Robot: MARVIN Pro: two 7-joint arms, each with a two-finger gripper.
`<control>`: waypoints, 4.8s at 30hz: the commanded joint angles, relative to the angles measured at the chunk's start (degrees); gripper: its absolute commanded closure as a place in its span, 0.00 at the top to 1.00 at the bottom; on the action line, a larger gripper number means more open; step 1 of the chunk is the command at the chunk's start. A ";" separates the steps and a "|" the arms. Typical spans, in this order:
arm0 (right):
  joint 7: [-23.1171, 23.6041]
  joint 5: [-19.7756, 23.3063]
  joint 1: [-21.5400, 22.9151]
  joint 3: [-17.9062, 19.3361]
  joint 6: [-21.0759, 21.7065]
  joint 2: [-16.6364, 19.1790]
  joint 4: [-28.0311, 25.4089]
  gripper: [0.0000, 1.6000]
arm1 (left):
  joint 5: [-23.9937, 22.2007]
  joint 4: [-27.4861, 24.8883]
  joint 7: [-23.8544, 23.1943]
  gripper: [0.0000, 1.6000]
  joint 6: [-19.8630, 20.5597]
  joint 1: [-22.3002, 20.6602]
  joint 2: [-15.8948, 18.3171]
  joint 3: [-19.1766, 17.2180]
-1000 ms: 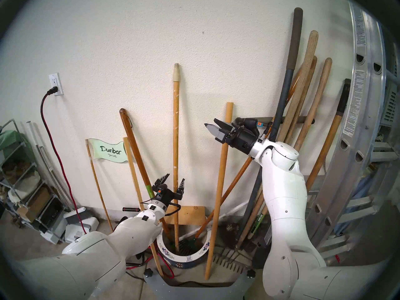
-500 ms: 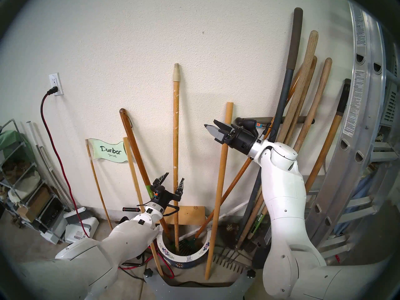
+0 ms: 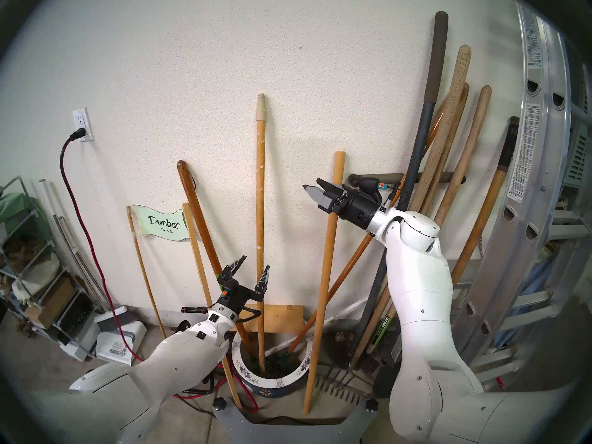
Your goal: Put wooden sticks into the pot
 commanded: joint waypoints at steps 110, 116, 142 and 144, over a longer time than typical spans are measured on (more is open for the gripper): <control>-12.41 -17.68 -4.10 -0.02 -12.28 5.69 12.00 1.00 | -0.06 -90.50 51.77 1.00 60.59 31.94 41.94 0.05; -13.02 -18.22 -0.31 -0.83 -13.44 5.24 16.72 1.00 | 1.67 -89.45 51.78 1.00 61.77 30.66 40.43 1.30; -15.35 -19.57 8.08 -1.50 -19.65 4.96 33.06 0.00 | 4.06 -90.67 55.18 1.00 59.66 31.95 42.71 3.17; -13.96 -19.06 7.81 -1.41 -19.74 5.20 32.54 0.00 | 4.16 -90.71 55.40 1.00 59.57 32.02 42.72 3.23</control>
